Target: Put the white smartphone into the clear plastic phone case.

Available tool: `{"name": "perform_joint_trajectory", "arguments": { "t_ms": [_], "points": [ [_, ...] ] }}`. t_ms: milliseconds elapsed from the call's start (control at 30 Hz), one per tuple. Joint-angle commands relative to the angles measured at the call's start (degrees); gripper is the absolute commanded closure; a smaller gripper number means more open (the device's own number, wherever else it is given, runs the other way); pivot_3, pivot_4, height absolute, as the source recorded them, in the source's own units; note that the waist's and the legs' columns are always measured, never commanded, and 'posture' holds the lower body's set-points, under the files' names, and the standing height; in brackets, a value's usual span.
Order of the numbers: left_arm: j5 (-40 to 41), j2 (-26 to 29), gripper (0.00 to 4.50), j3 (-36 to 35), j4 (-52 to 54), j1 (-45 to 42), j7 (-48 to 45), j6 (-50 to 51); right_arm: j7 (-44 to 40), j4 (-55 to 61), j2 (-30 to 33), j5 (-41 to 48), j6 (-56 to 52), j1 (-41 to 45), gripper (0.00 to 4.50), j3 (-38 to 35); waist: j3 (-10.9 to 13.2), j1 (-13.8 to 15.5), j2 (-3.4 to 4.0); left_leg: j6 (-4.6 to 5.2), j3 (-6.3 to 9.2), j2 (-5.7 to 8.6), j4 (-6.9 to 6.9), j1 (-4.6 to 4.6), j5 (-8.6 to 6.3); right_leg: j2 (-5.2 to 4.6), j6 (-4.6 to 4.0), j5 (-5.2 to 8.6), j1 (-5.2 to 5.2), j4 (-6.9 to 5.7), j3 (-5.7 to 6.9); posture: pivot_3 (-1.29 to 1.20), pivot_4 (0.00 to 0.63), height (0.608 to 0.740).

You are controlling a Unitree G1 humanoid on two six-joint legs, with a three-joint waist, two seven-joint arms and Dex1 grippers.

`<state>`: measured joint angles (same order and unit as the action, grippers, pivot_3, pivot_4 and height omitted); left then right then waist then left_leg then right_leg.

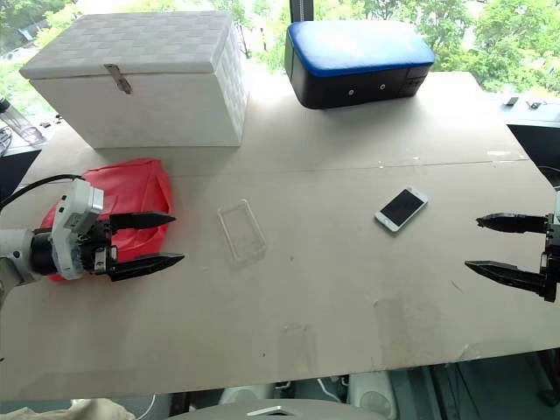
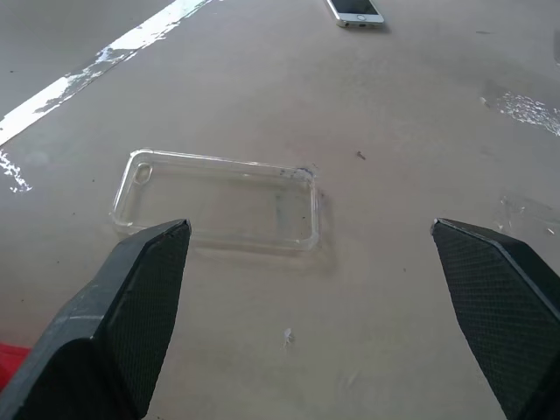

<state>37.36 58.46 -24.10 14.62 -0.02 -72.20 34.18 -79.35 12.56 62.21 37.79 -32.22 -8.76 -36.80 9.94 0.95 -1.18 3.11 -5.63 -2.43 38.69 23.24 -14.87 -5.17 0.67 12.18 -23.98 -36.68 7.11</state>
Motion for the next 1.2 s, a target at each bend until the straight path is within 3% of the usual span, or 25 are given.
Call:
{"name": "perform_joint_trajectory", "arguments": {
  "t_ms": [33,133,367,533,633,767,833,900,1000,1133,1200],
  "points": [
    [-2.12,-0.32,0.01,2.65,1.18,-3.58,0.76,-3.48,1.38,6.41,-3.17,1.58,2.17,-1.84,0.05,-4.56,0.00,0.05,0.00,0.00,0.00,0.00,0.00,0.00,0.00,0.00,0.00,0.00,0.00,0.00,0.00,0.00,0.150,0.740],
    [-9.04,-1.66,0.01,12.58,-1.64,-10.30,-1.66,-11.97,3.77,16.12,-7.57,5.40,2.88,-3.17,0.05,-4.93,-0.02,1.39,0.03,-0.02,0.12,0.02,-0.04,0.04,0.01,0.20,0.11,-0.06,0.04,0.04,0.15,0.00,0.150,0.740],
    [-18.46,-3.79,0.01,25.15,-16.66,-20.50,-12.41,-28.90,7.52,25.11,-7.85,12.24,-1.20,-4.47,0.05,-5.43,-0.01,1.26,0.10,0.02,-0.03,0.08,-0.03,0.05,0.00,0.22,0.21,-0.13,0.00,0.05,0.02,0.00,0.150,0.740],
    [-25.93,-8.84,0.01,33.08,-31.39,-30.20,-17.22,-41.29,10.37,29.18,-8.38,14.85,-1.98,-5.82,0.05,-5.00,-0.04,1.62,0.06,0.05,0.11,0.11,0.04,0.17,-0.01,0.24,0.21,-0.13,-0.01,0.05,0.18,0.00,0.150,0.740],
    [-31.73,-14.87,0.01,37.20,-44.52,-38.09,-15.37,-48.66,11.41,30.34,-8.36,15.94,-2.35,-7.10,0.05,-6.25,-0.06,1.64,0.01,0.13,0.14,0.10,0.33,0.46,-0.05,0.29,0.23,-0.15,-0.16,-0.01,0.22,0.00,0.150,0.740],
    [-37.18,-19.72,1.05,40.53,-58.76,-44.92,-14.89,-57.51,13.55,32.25,-8.65,16.87,-3.14,-9.18,0.00,-8.09,-0.10,1.63,-0.12,0.32,0.14,0.16,0.59,0.54,-0.16,0.25,0.26,-0.16,-0.12,-0.04,0.27,0.00,0.150,0.740],
    [-38.28,-20.57,2.06,41.49,-63.38,-47.02,-16.42,-59.12,14.88,33.85,-8.87,18.23,-3.89,-10.83,0.00,-9.60,-0.12,1.53,-0.10,0.43,0.09,0.18,0.64,0.48,-0.22,0.20,0.30,-0.18,-0.07,-0.04,0.24,0.00,0.150,0.740],
    [-37.98,-20.49,2.95,41.68,-64.98,-47.97,-18.85,-57.91,15.86,35.25,-9.22,19.46,-4.43,-12.44,0.00,-11.11,-0.16,1.43,-0.16,0.46,0.11,0.18,0.65,0.46,-0.24,0.18,0.32,-0.19,-0.06,-0.05,0.20,0.00,0.150,0.740],
    [-33.77,-19.68,4.31,41.04,-58.56,-45.99,-20.11,-45.74,17.47,36.82,-9.86,20.40,-4.80,-14.87,0.00,-12.51,-0.20,1.29,-0.19,0.46,0.22,0.12,0.65,0.37,-0.24,0.19,0.31,-0.19,0.02,-0.08,0.23,0.00,0.150,0.740],
    [-32.11,-17.98,4.47,41.87,-35.85,-41.28,-18.07,-17.18,18.20,38.18,-10.94,19.39,-4.03,-17.65,0.00,-12.55,-0.20,1.16,-0.17,0.45,0.30,0.09,0.65,0.40,-0.24,0.20,0.31,-0.18,0.02,-0.10,0.21,0.00,0.150,0.740],
    [-30.71,-18.99,4.47,41.76,-26.82,-39.64,-14.82,-7.82,18.49,38.45,-11.05,19.49,-3.76,-18.28,0.00,-12.69,-0.20,1.35,-0.17,0.45,0.29,0.13,0.66,0.46,-0.23,0.20,0.31,-0.19,0.00,-0.08,0.21,0.00,0.150,0.740]
  ]
}}
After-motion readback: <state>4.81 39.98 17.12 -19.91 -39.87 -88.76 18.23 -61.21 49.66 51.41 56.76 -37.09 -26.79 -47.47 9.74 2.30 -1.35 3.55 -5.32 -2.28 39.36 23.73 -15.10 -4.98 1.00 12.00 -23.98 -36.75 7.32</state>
